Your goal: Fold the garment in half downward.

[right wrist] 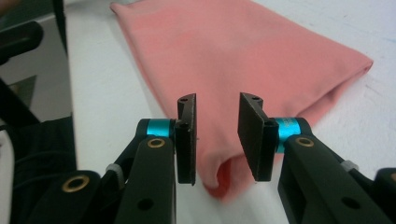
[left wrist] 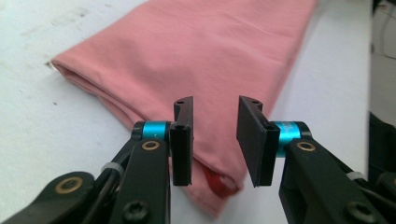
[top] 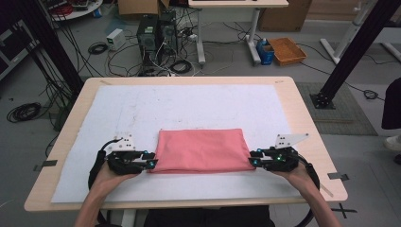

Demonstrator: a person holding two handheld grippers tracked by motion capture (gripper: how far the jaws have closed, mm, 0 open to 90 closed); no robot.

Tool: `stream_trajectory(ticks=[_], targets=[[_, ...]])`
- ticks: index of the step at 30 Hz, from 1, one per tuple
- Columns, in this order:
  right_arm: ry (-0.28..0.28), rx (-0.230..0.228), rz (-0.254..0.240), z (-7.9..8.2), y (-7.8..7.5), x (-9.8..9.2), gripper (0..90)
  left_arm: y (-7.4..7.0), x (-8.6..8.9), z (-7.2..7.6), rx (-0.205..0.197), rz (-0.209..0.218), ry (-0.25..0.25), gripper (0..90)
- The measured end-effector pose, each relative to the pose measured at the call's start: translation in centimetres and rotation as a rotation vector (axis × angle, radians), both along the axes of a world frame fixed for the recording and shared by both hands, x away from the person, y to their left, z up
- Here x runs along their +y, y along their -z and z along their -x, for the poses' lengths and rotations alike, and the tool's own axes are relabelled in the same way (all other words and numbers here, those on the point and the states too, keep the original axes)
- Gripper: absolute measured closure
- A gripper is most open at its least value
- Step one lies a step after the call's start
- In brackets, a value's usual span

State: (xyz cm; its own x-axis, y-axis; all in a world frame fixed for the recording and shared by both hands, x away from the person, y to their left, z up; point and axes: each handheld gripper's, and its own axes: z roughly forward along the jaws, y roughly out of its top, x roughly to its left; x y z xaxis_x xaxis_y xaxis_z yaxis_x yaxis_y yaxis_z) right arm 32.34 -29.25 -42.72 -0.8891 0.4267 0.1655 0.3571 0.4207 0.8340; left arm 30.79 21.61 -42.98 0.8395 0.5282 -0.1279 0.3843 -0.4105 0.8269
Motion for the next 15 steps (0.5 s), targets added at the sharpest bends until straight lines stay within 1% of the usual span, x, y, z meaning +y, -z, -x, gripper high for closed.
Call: stream_trajectory(ticks=[4, 5, 7, 9, 11, 12, 13, 15], targets=[[0.019, -0.025, 0.024, -0.1, 0.6, 1.5, 66.1, 0.8, -0.9, -0.1, -0.004, -0.028, -0.012, 66.7], [0.027, -0.027, 0.032, -0.1, 0.6, 1.7, 66.1, 0.9, -1.0, -0.1, -0.002, -0.035, -0.013, 66.7], [0.04, -0.048, 0.053, -0.2, 0.8, 2.1, 65.6, 1.2, -1.1, -0.2, 0.0, -0.049, -0.012, 66.6], [0.058, -0.049, 0.069, -0.3, 1.1, 2.2, 65.0, 1.4, -1.1, -0.2, 0.006, -0.055, -0.018, 65.4], [0.051, -0.044, 0.084, -0.3, 1.4, 2.1, 64.8, 1.6, -0.9, -0.2, 0.013, -0.067, -0.026, 64.1], [0.056, -0.044, 0.096, -0.3, 1.5, 2.1, 64.8, 1.7, -0.9, -0.2, 0.01, -0.089, -0.031, 64.0], [0.058, -0.049, 0.12, -0.3, 1.6, 2.1, 64.8, 1.7, -0.9, -0.2, 0.008, -0.105, -0.035, 63.7], [0.061, -0.043, 0.158, -0.3, 2.0, 2.1, 65.0, 1.7, -0.9, -0.1, 0.005, -0.113, -0.038, 63.3]])
